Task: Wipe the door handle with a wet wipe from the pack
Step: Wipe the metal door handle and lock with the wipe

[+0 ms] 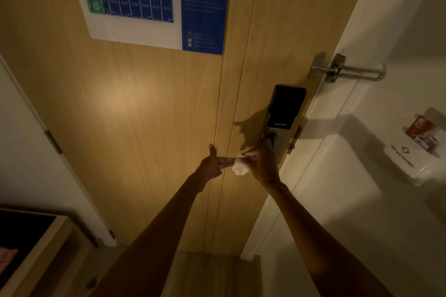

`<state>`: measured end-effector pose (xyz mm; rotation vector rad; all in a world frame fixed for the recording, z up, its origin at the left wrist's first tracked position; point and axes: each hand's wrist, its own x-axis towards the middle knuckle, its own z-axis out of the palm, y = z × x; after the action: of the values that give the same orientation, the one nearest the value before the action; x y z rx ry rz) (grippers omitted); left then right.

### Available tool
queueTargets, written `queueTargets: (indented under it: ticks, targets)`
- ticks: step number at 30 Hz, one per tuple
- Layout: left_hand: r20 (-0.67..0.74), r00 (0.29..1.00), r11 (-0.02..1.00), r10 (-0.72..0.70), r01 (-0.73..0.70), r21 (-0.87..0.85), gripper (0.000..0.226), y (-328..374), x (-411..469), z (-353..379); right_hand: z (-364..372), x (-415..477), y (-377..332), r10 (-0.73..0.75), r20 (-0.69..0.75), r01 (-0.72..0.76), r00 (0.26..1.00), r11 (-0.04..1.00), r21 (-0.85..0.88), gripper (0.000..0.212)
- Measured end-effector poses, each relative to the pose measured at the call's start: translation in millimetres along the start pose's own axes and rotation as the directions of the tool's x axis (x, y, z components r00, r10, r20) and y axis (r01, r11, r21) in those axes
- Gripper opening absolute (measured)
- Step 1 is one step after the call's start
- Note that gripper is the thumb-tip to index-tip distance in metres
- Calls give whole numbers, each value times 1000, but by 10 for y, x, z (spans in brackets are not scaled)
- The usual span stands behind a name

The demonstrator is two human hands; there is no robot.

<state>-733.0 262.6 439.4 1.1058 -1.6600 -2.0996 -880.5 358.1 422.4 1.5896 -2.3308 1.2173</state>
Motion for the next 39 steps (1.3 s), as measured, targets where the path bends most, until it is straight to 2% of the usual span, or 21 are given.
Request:
queueTargets:
  ticks: [3,5,8,10,12,14,17,22,29,33,36,39]
  targets:
    - [20,1000,1000,15,-15,-1,85,-4,7,-15,5,-23,30,28,-49,-29,998,999,-20,22]
    - [34,999,999,35,-36,14,75,-29,42,-30,-50,-66,58,19,-86,-24,996,999,-49,22]
    - [-13,997,996,73,-72,56,39,-89,120,-36,-175,-107,58,6,-136,-19,991,995,-95,24]
    - [-69,982,978,175,-165,126,19,-131,163,-21,-238,-114,43,-16,-139,-3,990,990,-140,25]
    - [-101,947,928,304,-271,255,20,-186,194,15,-267,-111,43,-20,-129,-2,991,985,-172,25]
    - [-167,908,887,385,-314,337,23,-232,206,67,-276,-120,47,-12,-123,-11,992,984,-180,24]
    - [-270,859,874,434,-330,356,24,-282,252,131,-276,-131,61,1,-113,-21,994,984,-177,23]
    - [-367,793,857,485,-348,380,18,-319,281,206,-293,-124,107,27,-131,-47,991,987,-151,25]
    - [-351,822,872,449,-318,372,11,-277,240,164,-338,-80,121,-29,-147,3,989,984,-178,28]
    - [-365,834,889,414,-285,359,8,-233,247,173,-355,-82,84,-90,-174,38,981,960,-278,31]
    - [-363,840,894,404,-278,351,7,-233,271,173,-261,-176,134,-106,-101,69,989,944,-323,33]
    - [-338,837,879,430,-304,368,5,-242,280,170,-172,-283,208,-105,-25,90,994,931,-354,24]
